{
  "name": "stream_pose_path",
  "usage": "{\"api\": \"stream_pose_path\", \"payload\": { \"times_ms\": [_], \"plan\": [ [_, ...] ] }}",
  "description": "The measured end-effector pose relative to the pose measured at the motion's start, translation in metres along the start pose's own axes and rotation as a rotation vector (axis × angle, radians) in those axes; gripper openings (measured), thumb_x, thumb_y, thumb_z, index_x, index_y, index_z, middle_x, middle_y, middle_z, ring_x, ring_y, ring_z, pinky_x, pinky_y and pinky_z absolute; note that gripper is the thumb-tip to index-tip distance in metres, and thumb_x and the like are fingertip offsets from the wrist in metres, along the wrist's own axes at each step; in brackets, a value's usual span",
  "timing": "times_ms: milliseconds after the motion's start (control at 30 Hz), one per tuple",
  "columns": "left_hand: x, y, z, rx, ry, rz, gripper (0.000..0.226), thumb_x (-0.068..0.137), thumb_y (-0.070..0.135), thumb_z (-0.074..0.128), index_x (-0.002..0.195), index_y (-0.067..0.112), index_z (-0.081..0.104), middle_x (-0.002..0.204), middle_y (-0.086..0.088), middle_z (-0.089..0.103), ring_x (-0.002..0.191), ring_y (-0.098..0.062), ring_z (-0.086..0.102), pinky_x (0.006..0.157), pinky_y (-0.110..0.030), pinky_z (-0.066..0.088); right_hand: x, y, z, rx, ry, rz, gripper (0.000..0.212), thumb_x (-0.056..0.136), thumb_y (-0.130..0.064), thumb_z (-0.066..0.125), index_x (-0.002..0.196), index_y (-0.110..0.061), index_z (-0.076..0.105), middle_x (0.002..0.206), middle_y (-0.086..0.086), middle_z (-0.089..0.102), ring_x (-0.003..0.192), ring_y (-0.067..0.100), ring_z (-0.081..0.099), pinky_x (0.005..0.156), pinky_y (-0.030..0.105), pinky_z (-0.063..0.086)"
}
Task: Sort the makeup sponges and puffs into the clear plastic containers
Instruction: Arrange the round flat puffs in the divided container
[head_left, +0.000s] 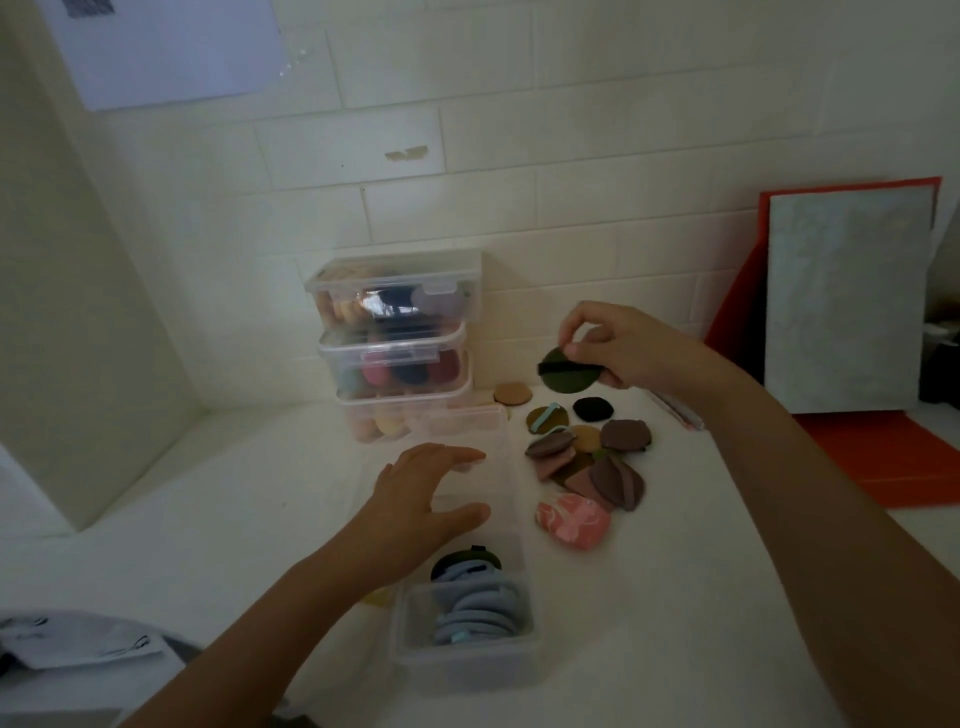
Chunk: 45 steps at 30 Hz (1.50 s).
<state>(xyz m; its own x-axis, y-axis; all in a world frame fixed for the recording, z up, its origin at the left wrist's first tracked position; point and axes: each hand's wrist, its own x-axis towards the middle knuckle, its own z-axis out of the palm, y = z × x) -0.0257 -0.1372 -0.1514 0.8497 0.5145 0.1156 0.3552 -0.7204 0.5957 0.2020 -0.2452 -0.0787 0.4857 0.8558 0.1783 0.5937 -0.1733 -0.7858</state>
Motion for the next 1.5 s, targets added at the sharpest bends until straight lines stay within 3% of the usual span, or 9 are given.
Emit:
{"api": "stream_pose_path", "payload": {
  "times_ms": [200, 333, 533, 633, 833, 1100, 1200, 1367, 1500],
  "plan": [
    [-0.003, -0.001, 0.002, -0.05, 0.038, -0.025, 0.044, 0.085, 0.033, 0.063, 0.126, 0.039, 0.046, 0.134, 0.015, 0.042, 0.123, -0.006, 0.037, 0.108, -0.031, 0.031, -0.032, -0.042, 0.014, 0.058, -0.274, -0.164, 0.015, 0.088, -0.006, 0.062, 0.098, -0.017, 0.063, 0.09, 0.002, 0.068, 0.058, 0.008, 0.06, 0.055, 0.015, 0.047],
    [-0.007, 0.0, 0.004, -0.118, 0.175, 0.016, 0.04, 0.085, 0.026, 0.065, 0.121, 0.034, 0.049, 0.118, 0.019, 0.05, 0.104, 0.001, 0.047, 0.089, -0.015, 0.035, -0.046, -0.054, 0.033, -0.126, -0.484, -0.217, 0.034, 0.081, -0.005, 0.07, 0.104, -0.028, 0.061, 0.09, -0.014, 0.065, 0.065, -0.002, 0.064, 0.06, 0.01, 0.047],
    [-0.011, -0.003, -0.003, -0.091, 0.239, 0.078, 0.026, 0.088, 0.018, 0.06, 0.103, 0.037, 0.052, 0.098, 0.025, 0.055, 0.091, 0.008, 0.052, 0.074, -0.003, 0.036, -0.045, -0.053, 0.061, -0.147, -0.404, -0.248, 0.02, 0.086, -0.013, 0.067, 0.106, -0.017, 0.068, 0.081, -0.005, 0.07, 0.067, 0.002, 0.067, 0.065, 0.013, 0.052],
    [-0.012, -0.008, -0.003, -0.085, 0.244, 0.084, 0.031, 0.088, 0.009, 0.057, 0.105, 0.034, 0.053, 0.1, 0.019, 0.057, 0.099, -0.002, 0.054, 0.082, -0.008, 0.036, -0.045, -0.052, 0.067, -0.239, -0.312, -0.271, 0.018, 0.087, -0.023, 0.067, 0.103, -0.017, 0.07, 0.067, -0.009, 0.064, 0.053, -0.001, 0.058, 0.052, 0.008, 0.044],
    [-0.015, -0.005, -0.005, -0.08, 0.234, 0.104, 0.044, 0.085, -0.008, 0.045, 0.099, 0.031, 0.057, 0.096, 0.02, 0.061, 0.092, 0.011, 0.056, 0.075, 0.002, 0.037, -0.049, -0.052, 0.079, -0.581, -0.367, -0.292, 0.029, 0.088, -0.03, 0.064, 0.112, -0.017, 0.069, 0.065, -0.017, 0.046, 0.057, 0.003, 0.045, 0.054, 0.014, 0.029],
    [-0.02, -0.001, 0.002, -0.042, 0.24, 0.207, 0.023, 0.084, 0.035, 0.044, 0.084, 0.03, 0.067, 0.095, 0.022, 0.06, 0.093, 0.005, 0.056, 0.079, -0.007, 0.038, -0.049, -0.05, 0.082, -0.638, -0.691, -0.211, 0.027, 0.096, -0.021, 0.048, 0.072, -0.019, 0.059, 0.063, -0.006, 0.047, 0.056, 0.007, 0.041, 0.055, 0.019, 0.032],
    [-0.017, -0.004, 0.001, 0.059, 0.117, 0.182, 0.024, 0.093, 0.033, 0.049, 0.09, 0.028, 0.073, 0.1, 0.025, 0.054, 0.098, 0.006, 0.049, 0.082, -0.011, 0.036, -0.047, -0.05, 0.07, -0.495, -0.758, -0.143, 0.024, 0.095, -0.025, 0.051, 0.075, -0.023, 0.062, 0.065, -0.005, 0.056, 0.056, 0.008, 0.049, 0.062, 0.022, 0.042],
    [-0.014, -0.008, 0.004, 0.052, 0.08, 0.214, 0.034, 0.094, 0.035, 0.047, 0.096, 0.013, 0.073, 0.097, 0.013, 0.058, 0.098, 0.016, 0.04, 0.081, 0.0, 0.028, -0.019, -0.02, 0.03, -0.217, -0.278, -0.082, 0.018, 0.091, -0.028, 0.059, 0.09, -0.017, 0.073, 0.078, -0.002, 0.07, 0.067, 0.006, 0.063, 0.072, 0.026, 0.052],
    [-0.014, -0.008, 0.006, -0.008, 0.073, 0.183, 0.028, 0.094, 0.028, 0.05, 0.098, 0.011, 0.073, 0.09, 0.021, 0.053, 0.101, 0.013, 0.039, 0.086, -0.003, 0.027, 0.007, 0.045, 0.026, -0.371, 0.198, 0.143, 0.023, 0.095, -0.022, 0.052, 0.111, -0.012, 0.065, 0.114, 0.007, 0.065, 0.104, 0.021, 0.059, 0.085, 0.029, 0.044]
  ]
}}
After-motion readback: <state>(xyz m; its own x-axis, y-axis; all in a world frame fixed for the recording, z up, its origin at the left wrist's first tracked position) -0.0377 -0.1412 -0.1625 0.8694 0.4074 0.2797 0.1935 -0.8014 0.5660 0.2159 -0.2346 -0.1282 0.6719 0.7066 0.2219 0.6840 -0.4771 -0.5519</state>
